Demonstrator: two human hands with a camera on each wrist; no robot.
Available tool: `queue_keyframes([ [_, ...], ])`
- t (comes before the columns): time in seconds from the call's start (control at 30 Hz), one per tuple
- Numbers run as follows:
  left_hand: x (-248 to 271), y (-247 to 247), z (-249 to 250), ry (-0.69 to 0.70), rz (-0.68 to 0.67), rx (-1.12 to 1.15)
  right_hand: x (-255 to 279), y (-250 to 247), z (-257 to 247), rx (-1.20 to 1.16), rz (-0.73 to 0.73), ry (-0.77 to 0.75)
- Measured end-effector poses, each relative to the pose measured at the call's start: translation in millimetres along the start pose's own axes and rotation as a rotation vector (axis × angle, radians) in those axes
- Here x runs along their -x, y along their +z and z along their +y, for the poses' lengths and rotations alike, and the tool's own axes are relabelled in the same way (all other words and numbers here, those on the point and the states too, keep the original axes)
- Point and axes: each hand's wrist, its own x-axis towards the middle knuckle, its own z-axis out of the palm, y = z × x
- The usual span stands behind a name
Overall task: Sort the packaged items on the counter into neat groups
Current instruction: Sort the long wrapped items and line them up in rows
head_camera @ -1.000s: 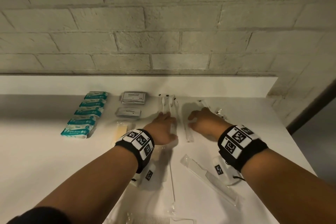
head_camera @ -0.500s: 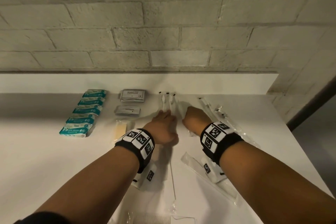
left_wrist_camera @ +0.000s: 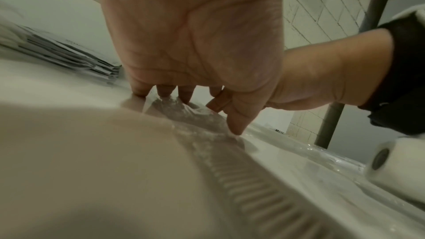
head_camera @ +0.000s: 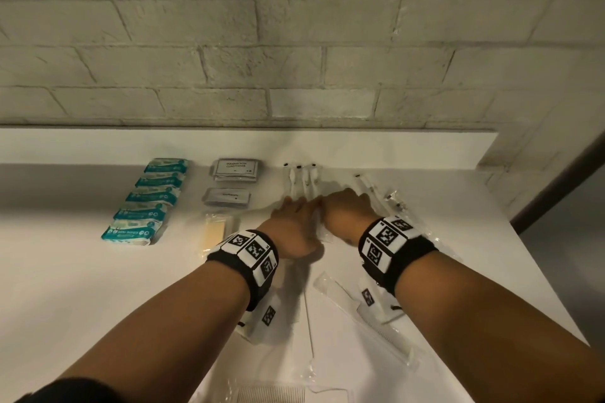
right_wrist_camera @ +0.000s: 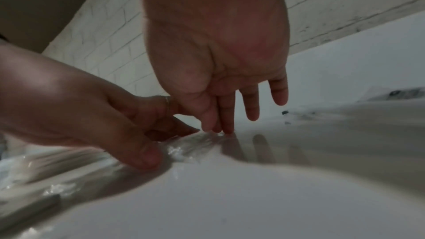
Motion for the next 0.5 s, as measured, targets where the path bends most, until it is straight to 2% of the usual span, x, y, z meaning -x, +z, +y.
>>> queue_keyframes([
  [0.07,-1,-1,3,-0.006,-0.003,-0.037,1,1,1,-0.050,-0.023,-0.007],
  [0.13,1,-1,4,-0.031,-0.032,-0.035,6,2,12,-0.108,0.015,0.008],
  [0.23,2,-2,4,-0.068,-0.056,-0.034,15,-8,39,-0.211,0.159,0.255],
  [0.27,1,-2,3,-0.068,-0.053,-0.040,19,-12,48,-0.202,0.157,0.354],
  [0.33,-1,-1,2,-0.063,-0.055,-0.047,26,-19,63,-0.164,0.060,0.461],
  [0.4,-2,0,2,-0.054,-0.053,-0.060,30,-22,68,-0.134,-0.019,0.493],
  [0.5,-2,1,3,-0.038,-0.027,-0.089,28,-19,68,-0.238,-0.075,0.525],
])
